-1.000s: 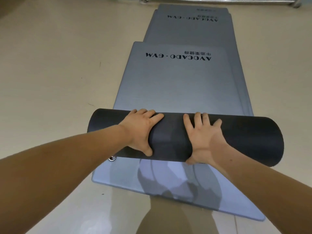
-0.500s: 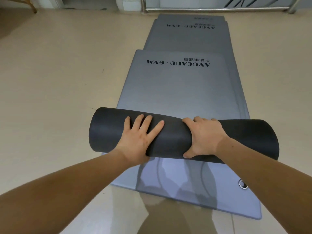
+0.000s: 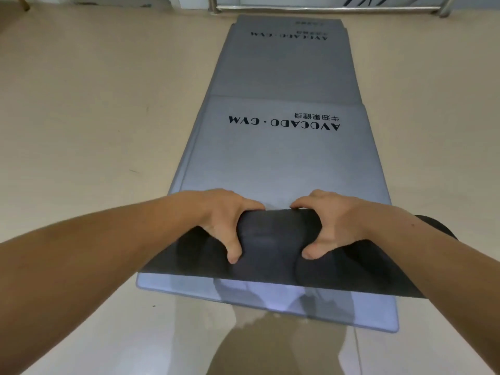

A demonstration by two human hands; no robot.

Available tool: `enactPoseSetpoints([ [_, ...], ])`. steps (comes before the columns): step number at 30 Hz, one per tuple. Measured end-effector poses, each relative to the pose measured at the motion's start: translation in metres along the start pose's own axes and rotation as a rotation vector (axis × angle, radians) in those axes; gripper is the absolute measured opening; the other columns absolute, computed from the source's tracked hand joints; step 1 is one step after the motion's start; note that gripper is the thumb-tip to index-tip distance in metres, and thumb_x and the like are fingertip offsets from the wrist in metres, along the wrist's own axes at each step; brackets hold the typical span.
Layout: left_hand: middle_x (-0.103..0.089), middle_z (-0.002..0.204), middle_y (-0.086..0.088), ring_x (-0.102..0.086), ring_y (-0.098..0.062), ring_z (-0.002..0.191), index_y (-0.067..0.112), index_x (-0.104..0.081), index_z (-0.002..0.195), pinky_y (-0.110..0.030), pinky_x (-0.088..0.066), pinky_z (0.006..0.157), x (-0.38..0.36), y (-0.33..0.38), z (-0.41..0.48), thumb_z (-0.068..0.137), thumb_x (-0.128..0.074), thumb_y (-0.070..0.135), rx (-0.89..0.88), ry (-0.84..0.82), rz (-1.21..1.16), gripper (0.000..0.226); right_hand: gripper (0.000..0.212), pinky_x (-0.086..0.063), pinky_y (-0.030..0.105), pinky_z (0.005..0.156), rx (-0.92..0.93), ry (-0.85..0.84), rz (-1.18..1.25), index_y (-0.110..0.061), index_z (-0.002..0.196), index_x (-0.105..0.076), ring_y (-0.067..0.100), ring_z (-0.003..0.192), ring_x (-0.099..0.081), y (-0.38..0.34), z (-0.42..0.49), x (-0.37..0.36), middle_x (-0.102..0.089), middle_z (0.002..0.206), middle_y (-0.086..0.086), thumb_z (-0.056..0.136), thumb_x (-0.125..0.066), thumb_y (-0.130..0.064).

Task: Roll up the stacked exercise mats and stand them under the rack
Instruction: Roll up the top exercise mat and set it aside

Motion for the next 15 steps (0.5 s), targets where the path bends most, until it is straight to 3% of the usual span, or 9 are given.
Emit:
enactPoseSetpoints([
  [3,-0.068,0.120,0.022,-0.065,-0.018,0.114,0.059,-0.060,0.120,-0.047,-0.055,0.101,0.019,-0.008,0.014,0.050,-0.103,0.034,0.046,-0.102,-0.192,0.086,0.120,-0.050,0.046,0.102,-0.045,0.067,-0.148,-0.044,0.156,-0.022,0.026,0.126,-0.052,-0.011,-0.004,0.003,-0.045,0.137,-0.005,0.059,-0.087,-0.073],
  [6,-0.050,0.148,0.019,-0.052,-0.020,0.135,0.049,-0.041,0.152,-0.046,-0.045,0.114,0.023,-0.010,0.013,0.052,-0.103,0.040,0.079,-0.035,-0.107,0.118,0.134,-0.051,0.056,0.102,-0.104,0.114,-0.321,-0.035,0.158,-0.009,0.033,0.126,-0.051,-0.025,0.005,-0.016,-0.044,0.140,0.007,0.056,-0.085,-0.078],
  [8,-0.036,0.159,0.014,-0.041,-0.020,0.144,0.041,-0.027,0.162,-0.046,-0.041,0.118,0.023,-0.011,-0.002,0.057,-0.098,0.049,0.087,0.135,-0.041,0.127,0.133,-0.051,0.056,0.101,-0.101,0.131,-0.338,-0.035,0.157,-0.010,0.033,0.124,-0.052,-0.023,0.010,-0.019,-0.046,0.138,0.008,0.055,-0.083,-0.081],
  [12,-0.048,0.153,-0.001,-0.052,-0.028,0.133,0.032,-0.045,0.154,-0.047,-0.051,0.105,-0.015,0.001,-0.054,0.076,-0.078,0.053,-0.086,0.681,0.180,0.087,0.129,-0.050,0.048,0.102,-0.087,0.137,-0.215,-0.047,0.156,-0.017,0.027,0.125,-0.056,-0.005,0.011,0.000,-0.051,0.140,-0.005,0.050,-0.078,-0.089],
  [13,-0.051,0.150,-0.004,-0.055,-0.031,0.129,0.031,-0.047,0.153,-0.049,-0.052,0.102,-0.031,0.005,-0.062,0.075,-0.075,0.057,-0.098,0.761,0.262,0.086,0.128,-0.048,0.046,0.103,-0.082,0.132,-0.185,-0.049,0.157,-0.018,0.026,0.127,-0.055,-0.001,0.011,0.004,-0.051,0.141,-0.007,0.051,-0.078,-0.088],
  [15,-0.048,0.154,-0.012,-0.050,-0.037,0.135,0.030,-0.041,0.157,-0.057,-0.047,0.108,-0.062,0.003,-0.057,0.071,-0.075,0.067,-0.030,0.749,0.421,0.100,0.126,-0.044,0.044,0.107,-0.072,0.116,-0.120,-0.050,0.158,-0.019,0.025,0.132,-0.051,0.003,0.013,0.010,-0.048,0.145,-0.010,0.055,-0.080,-0.086],
])
Point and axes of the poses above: each hand's wrist, its own z-axis towards the middle knuckle, its own x-axis out of the back of the hand, y = z × x, the point moved 5 cm from there along z, towards the middle knuckle
